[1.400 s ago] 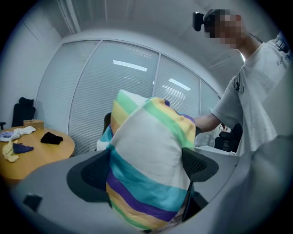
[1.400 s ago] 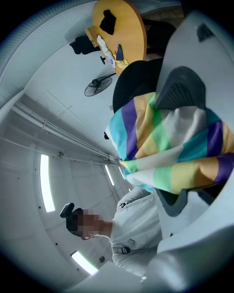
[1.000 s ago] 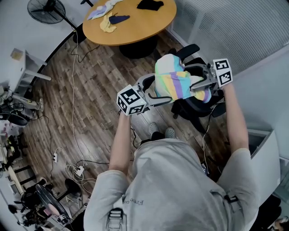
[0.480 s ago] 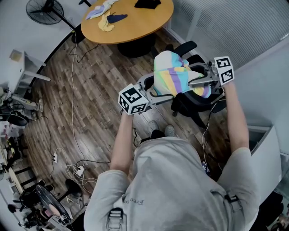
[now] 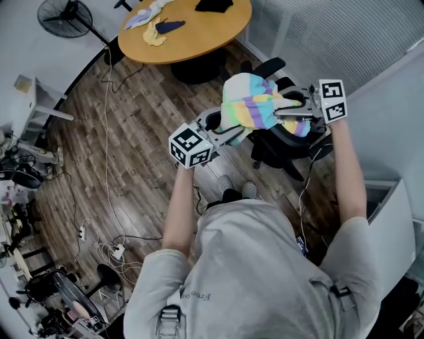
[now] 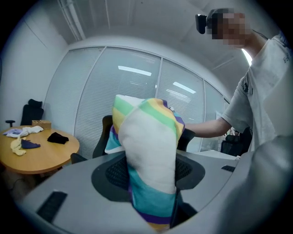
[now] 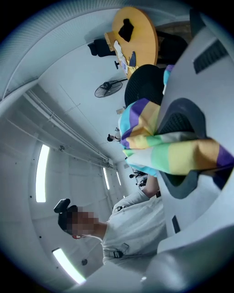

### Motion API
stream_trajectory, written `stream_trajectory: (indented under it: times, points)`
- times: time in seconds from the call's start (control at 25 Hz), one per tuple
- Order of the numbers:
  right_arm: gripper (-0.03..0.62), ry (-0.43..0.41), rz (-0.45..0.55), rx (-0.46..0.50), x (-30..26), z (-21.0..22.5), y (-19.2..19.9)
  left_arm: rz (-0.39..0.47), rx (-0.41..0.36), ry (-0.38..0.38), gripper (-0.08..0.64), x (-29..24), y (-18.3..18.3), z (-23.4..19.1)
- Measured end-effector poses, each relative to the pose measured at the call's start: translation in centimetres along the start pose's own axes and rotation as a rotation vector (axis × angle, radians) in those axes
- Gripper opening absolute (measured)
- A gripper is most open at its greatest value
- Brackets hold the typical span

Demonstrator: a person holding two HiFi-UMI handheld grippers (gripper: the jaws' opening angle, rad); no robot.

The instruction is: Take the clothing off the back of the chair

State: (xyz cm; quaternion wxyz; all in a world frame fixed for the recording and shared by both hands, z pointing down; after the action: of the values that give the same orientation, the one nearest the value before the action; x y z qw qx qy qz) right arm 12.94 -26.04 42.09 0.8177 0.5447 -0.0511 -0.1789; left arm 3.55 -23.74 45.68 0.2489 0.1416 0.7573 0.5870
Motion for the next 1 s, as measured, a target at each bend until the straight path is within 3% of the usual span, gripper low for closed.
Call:
stream_trajectory:
  times: [0.24,0.4,0.68,0.84,1.0]
  points:
    - [0.126,0.162,-0.09,0.098,-0.6,-0.2,-1.6,0.019,0.012,-0.069,0.152,0.8,-0.1,-0.2]
    - [0.116,0.28,-0.141,0.188,-1.2,-0.9,-2.7,0.02,0.044,-0.14,0.135,1.7,-0.2,-0.2]
    - [0.109,0.418,-0.122,0.232,-3.0,0.5,-5.8,0.04,0.059,-0.258,0.129,4.3,-2.1,-2.0]
    - [0.109,0.54,-0.139,0.239,-3.7,1.0,-7.8,0.026,0.067,-0.324,0.129,5.9,-3.6,-2.7]
    - [0.109,0.601,-0.072,0.252,-4.8,0.6,-10.4,0.048,0.051,-0.406,0.129,7.6,-5.4,-3.3]
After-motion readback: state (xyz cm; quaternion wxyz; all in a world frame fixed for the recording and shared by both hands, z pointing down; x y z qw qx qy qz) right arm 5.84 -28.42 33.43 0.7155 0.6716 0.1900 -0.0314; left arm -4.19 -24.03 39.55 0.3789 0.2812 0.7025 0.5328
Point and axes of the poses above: the fingertips, and each gripper's own axes: x backward along the fingers, z to its right, y out of its underside, the point moved 1 cm from there along x, backward along the fingers, and after that the axes turned 6 degrees about -y, right-handed, at the moved point
